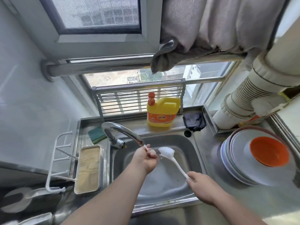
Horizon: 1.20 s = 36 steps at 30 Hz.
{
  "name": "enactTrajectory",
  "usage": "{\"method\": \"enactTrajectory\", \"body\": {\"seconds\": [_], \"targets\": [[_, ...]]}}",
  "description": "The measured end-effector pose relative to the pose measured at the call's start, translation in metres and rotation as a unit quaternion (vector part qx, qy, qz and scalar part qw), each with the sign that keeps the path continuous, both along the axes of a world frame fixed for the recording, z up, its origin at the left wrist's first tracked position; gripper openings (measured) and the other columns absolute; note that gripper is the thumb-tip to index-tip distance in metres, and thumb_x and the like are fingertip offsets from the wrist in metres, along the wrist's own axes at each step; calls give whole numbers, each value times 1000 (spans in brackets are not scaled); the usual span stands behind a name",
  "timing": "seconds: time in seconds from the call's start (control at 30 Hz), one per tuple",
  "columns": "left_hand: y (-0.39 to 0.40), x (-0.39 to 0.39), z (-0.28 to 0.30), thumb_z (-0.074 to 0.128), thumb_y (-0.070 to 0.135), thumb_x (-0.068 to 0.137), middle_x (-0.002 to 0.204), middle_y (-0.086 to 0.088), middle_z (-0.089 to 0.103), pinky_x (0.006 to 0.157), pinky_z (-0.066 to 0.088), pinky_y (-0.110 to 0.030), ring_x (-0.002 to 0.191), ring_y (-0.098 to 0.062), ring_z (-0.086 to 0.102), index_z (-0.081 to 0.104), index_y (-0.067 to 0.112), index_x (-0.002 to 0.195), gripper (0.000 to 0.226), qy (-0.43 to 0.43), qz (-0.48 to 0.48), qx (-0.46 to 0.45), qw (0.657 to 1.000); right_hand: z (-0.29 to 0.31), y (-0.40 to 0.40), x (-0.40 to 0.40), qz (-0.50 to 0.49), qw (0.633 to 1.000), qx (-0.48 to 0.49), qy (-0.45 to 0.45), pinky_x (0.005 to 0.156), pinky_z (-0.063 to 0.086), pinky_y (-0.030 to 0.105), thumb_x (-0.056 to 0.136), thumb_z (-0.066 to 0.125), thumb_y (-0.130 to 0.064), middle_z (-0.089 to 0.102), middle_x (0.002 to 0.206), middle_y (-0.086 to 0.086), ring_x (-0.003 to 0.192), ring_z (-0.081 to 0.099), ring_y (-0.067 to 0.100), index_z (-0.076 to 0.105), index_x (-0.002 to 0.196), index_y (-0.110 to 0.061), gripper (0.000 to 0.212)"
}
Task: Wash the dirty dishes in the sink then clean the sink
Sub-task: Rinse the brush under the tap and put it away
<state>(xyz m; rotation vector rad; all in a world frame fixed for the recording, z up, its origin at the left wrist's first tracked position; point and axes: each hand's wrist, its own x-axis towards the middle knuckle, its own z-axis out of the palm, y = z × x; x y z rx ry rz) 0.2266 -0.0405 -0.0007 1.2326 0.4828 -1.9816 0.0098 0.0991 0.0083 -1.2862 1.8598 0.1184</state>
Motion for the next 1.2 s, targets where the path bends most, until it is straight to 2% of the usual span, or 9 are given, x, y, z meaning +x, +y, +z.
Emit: {"method": "enactTrajectory", "body": {"seconds": [0.17, 0.33, 0.53, 0.6, 0.7, 0.83, 0.93, 1.1, 1.2], "targets": [[-8, -1, -5, 37, 7, 108, 46, 3, 23, 33, 16, -17, 28, -10, 19, 57, 18, 96, 26, -18, 49, 7, 999, -5, 6, -12, -16, 999, -1, -50, 81, 53, 37, 101, 44, -42, 68, 86, 1, 84, 64, 21, 59, 96, -23, 25], [-18, -6, -8, 31, -9, 104, 84, -5, 46, 31, 21, -17, 44, -9, 24, 59, 17, 105, 39, -112, 91, 4, 990, -3, -3, -21, -3, 997, -7, -74, 79, 53, 38, 99, 44, -43, 68, 86, 2, 77, 61, 19, 58, 96, -23, 25], [-6, -24, -3, 39, -25, 96, 92, -13, 52, 43, 50, -17, 65, -15, 51, 61, 17, 118, 52, -164, 18, -57, 985, 8, -20, -32, 21, 996, 7, -90, 79, 49, 30, 97, 45, -46, 66, 89, -5, 81, 58, 11, 60, 97, -32, 20], [-2, -28, -2, 52, -18, 99, 89, -12, 57, 44, 52, -15, 60, -14, 63, 57, 10, 117, 34, -193, 38, -72, 978, 11, -26, -33, 36, 995, 19, -95, 91, 50, 27, 98, 46, -49, 69, 104, -10, 99, 63, 9, 65, 108, -33, 27], [1, -30, -5, 68, 4, 100, 82, -5, 58, 39, 46, -11, 42, -3, 58, 59, 9, 104, 11, -217, 27, -87, 972, 18, -35, -32, 44, 993, 24, -108, 98, 49, 25, 97, 46, -50, 68, 108, -10, 111, 64, 11, 62, 94, -36, 21], [2, -26, -2, 67, 35, 101, 55, 5, 34, 27, 23, -11, 28, 1, 27, 51, 16, 85, 30, -203, -5, -77, 976, 27, -38, -31, 41, 992, 7, -123, 92, 47, 21, 100, 48, -48, 62, 95, -9, 95, 60, 7, 56, 86, -31, 24], [8, -28, 1, 59, 49, 104, 50, 7, 22, 34, 11, -11, 32, -4, 14, 49, 19, 76, 42, -199, -45, -82, 976, 27, -30, -30, 37, 990, -9, -137, 85, 41, 9, 98, 52, -51, 55, 82, -15, 86, 56, -7, 59, 76, -35, 28], [12, -34, 4, 71, 16, 98, 56, 0, 32, 39, 16, -15, 36, -10, 19, 44, 22, 75, 36, -330, -113, -109, 931, 20, -33, -38, 39, 990, 1, -137, 82, 41, 13, 93, 51, -53, 50, 79, -12, 84, 51, -3, 58, 75, -24, 34], [21, -31, 8, 49, -17, 93, 57, -3, 42, 35, 21, -15, 35, -11, 30, 41, 19, 78, 40, -370, -151, -119, 909, 18, -46, -39, 50, 990, 3, -129, 76, 44, 20, 90, 50, -60, 58, 75, -11, 76, 52, 1, 63, 86, -17, 44]]}}
